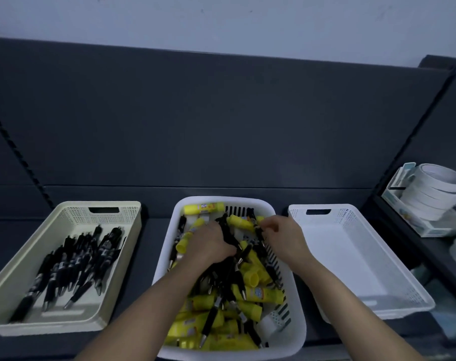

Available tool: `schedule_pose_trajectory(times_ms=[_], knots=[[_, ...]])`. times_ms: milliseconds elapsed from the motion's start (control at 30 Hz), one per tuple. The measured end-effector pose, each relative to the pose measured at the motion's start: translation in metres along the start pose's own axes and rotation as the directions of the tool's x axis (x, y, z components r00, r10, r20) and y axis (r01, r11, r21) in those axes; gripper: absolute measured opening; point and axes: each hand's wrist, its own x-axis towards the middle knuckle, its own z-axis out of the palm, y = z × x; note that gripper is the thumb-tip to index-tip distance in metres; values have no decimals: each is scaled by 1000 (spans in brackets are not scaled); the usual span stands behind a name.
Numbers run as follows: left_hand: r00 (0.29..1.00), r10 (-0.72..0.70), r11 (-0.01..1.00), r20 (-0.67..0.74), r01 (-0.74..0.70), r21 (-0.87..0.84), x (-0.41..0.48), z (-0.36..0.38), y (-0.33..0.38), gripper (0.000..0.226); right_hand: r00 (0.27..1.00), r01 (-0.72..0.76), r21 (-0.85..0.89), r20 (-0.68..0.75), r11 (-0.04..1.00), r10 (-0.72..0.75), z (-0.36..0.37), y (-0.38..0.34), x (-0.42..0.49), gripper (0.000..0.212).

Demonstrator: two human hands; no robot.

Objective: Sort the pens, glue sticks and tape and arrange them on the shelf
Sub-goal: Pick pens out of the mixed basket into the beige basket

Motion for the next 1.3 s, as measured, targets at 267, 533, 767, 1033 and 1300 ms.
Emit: schedule_pose_trajectory(times_ms=[267, 533, 767, 1033, 1300], knots=[[991, -101, 914, -93, 55, -401, 1, -8, -14, 15, 987, 25, -322, 155, 946, 27, 9, -9, 19, 32], [982, -90, 827, -169, -21, -562, -14, -28, -24, 23, 964, -16, -474, 228, 881, 140, 33, -30, 35, 38], [983, -77, 785, -169, -45, -618, -19, -38, -43, 14, 919, -31, -417, 346, 908, 190, 26, -37, 9, 37], [986, -55, 749, -155, -62, -660, -31, -45, -55, 13, 940, -20, -378, 309, 925, 147, 62, -59, -14, 43], [990, -57, 711, -127, -49, -702, -39, -48, -60, 13, 915, -360, 266, 287, 894, 283, 64, -51, -9, 83]])
